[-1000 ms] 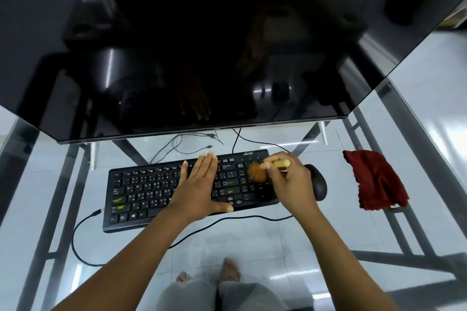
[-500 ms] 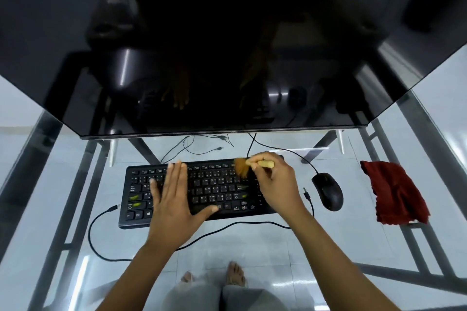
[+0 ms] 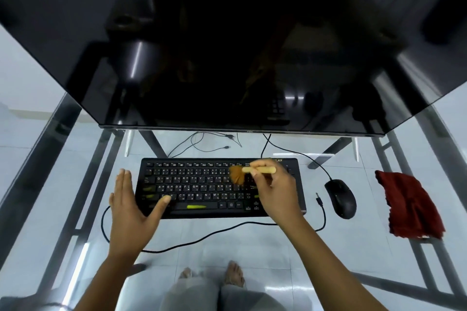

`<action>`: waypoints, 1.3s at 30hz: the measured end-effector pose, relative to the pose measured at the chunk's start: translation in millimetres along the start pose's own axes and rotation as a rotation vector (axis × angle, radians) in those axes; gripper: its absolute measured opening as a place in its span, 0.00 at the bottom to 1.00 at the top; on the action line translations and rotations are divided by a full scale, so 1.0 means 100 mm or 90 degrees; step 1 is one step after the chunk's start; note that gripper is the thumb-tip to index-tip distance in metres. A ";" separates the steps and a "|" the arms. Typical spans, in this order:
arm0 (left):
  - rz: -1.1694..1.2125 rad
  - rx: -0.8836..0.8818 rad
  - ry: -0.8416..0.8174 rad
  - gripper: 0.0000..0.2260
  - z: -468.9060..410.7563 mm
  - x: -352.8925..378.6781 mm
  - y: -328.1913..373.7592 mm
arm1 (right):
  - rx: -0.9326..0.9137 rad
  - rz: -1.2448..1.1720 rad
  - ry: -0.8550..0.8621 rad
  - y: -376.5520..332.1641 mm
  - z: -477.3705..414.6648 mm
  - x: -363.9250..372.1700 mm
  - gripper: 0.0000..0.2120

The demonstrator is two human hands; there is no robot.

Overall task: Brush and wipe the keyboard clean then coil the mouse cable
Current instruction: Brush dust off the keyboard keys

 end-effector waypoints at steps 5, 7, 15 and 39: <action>-0.017 0.030 -0.064 0.47 0.05 0.07 -0.07 | 0.149 -0.116 -0.120 0.11 -0.04 0.26 0.04; -0.043 0.036 -0.085 0.50 0.05 0.11 -0.08 | 0.100 -0.055 -0.077 0.01 -0.10 0.25 0.04; -0.040 -0.031 -0.120 0.58 0.08 0.13 -0.15 | 0.078 0.016 -0.121 -0.12 -0.30 0.43 0.04; -0.040 -0.032 -0.120 0.60 0.11 0.09 -0.13 | -0.002 0.074 -0.240 -0.56 -0.41 1.40 0.03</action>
Point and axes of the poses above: each hand's wrist, its own z-axis away from the middle knuckle, its own x-axis out of the palm, y = z × x, the point moved 9 cm from there along -z, towards the middle knuckle, and after that the axes turned 14 degrees about -z, right-handed, at the moved point
